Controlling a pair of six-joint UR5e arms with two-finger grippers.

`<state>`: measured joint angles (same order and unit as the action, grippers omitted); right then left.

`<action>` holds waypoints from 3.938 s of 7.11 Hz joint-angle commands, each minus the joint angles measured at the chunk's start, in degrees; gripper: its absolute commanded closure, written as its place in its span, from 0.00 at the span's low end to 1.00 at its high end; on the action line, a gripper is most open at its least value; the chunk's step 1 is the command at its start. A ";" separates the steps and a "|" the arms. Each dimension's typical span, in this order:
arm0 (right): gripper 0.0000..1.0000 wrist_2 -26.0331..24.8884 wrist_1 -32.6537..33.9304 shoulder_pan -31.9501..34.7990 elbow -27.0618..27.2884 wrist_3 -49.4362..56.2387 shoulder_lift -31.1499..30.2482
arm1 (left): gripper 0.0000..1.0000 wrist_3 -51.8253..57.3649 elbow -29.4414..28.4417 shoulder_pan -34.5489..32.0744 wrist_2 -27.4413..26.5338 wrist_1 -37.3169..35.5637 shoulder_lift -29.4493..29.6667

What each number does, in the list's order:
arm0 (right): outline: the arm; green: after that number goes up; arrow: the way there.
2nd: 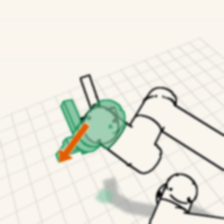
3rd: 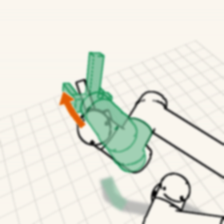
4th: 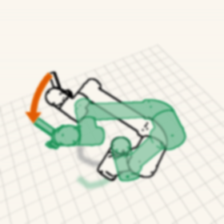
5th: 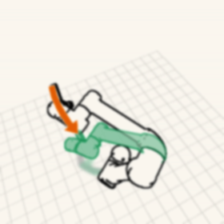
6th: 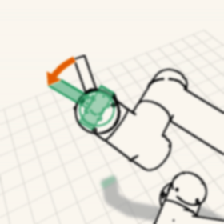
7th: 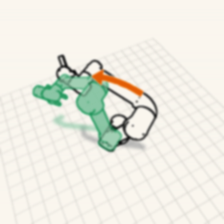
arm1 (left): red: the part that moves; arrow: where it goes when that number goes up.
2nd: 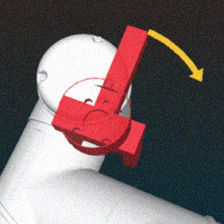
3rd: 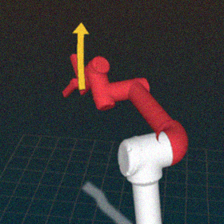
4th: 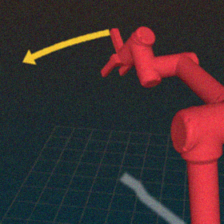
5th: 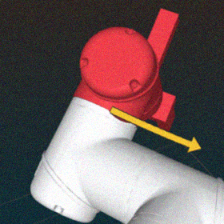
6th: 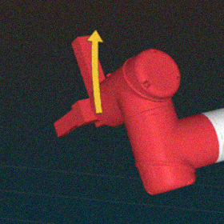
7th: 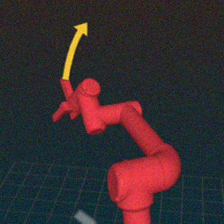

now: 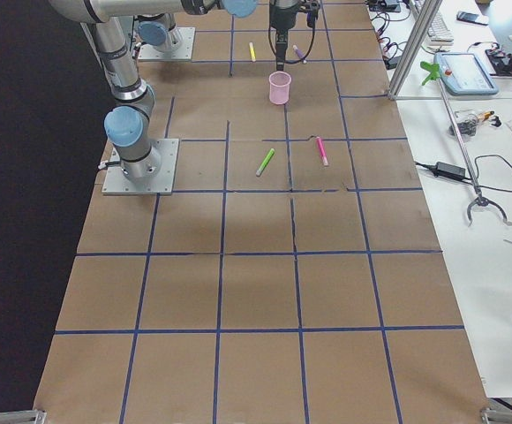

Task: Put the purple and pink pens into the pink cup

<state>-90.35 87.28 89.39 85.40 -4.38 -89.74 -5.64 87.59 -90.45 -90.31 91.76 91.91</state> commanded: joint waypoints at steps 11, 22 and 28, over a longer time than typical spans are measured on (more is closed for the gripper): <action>0.00 -0.17 17.34 -1.75 6.36 35.45 7.28 | 0.02 11.82 -1.02 1.15 0.05 -3.94 3.09; 0.01 0.96 44.11 -2.64 7.76 99.79 31.91 | 0.02 67.16 -3.47 -0.85 -10.75 -10.34 20.12; 0.16 0.70 44.20 -2.11 7.76 102.65 33.58 | 0.02 66.37 -12.36 -7.28 -26.93 -16.34 38.78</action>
<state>-89.45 131.47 87.24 93.17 98.42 -56.17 60.90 75.07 -97.54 -116.55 76.73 129.02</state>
